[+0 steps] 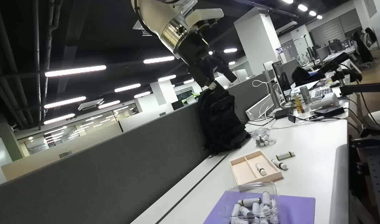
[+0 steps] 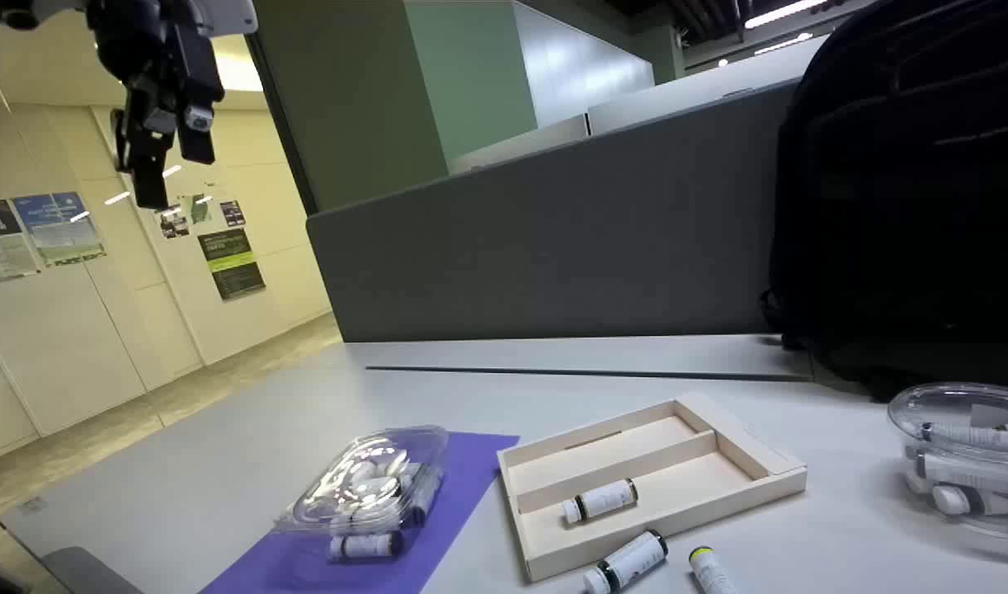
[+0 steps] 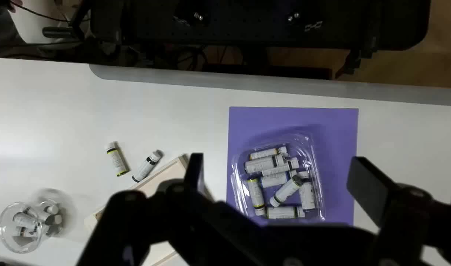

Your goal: Take the bottle out of the tray and put it on the counter

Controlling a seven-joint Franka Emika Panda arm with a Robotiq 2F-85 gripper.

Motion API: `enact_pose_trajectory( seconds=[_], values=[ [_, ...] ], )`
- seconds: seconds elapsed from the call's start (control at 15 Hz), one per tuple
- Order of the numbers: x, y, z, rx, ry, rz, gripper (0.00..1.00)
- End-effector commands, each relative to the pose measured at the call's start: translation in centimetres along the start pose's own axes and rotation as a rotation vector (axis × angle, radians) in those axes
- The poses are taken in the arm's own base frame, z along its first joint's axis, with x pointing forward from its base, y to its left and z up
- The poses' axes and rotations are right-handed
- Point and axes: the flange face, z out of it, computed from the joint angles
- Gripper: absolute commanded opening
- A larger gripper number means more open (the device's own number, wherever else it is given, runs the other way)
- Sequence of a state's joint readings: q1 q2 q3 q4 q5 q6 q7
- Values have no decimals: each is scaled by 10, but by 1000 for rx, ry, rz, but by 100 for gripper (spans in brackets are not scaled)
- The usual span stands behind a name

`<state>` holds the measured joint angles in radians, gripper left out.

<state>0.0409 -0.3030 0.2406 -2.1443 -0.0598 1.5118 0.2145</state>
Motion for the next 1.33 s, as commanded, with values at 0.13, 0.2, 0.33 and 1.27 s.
enact_pose_trajectory(
  seconds=[0.13,0.2,0.33,1.27],
  values=[
    [0,0,-1,0,1,0,100],
    [0,0,-1,0,1,0,100],
    [0,0,-1,0,1,0,100],
    [43,38,85,3,201,423,100]
  ],
)
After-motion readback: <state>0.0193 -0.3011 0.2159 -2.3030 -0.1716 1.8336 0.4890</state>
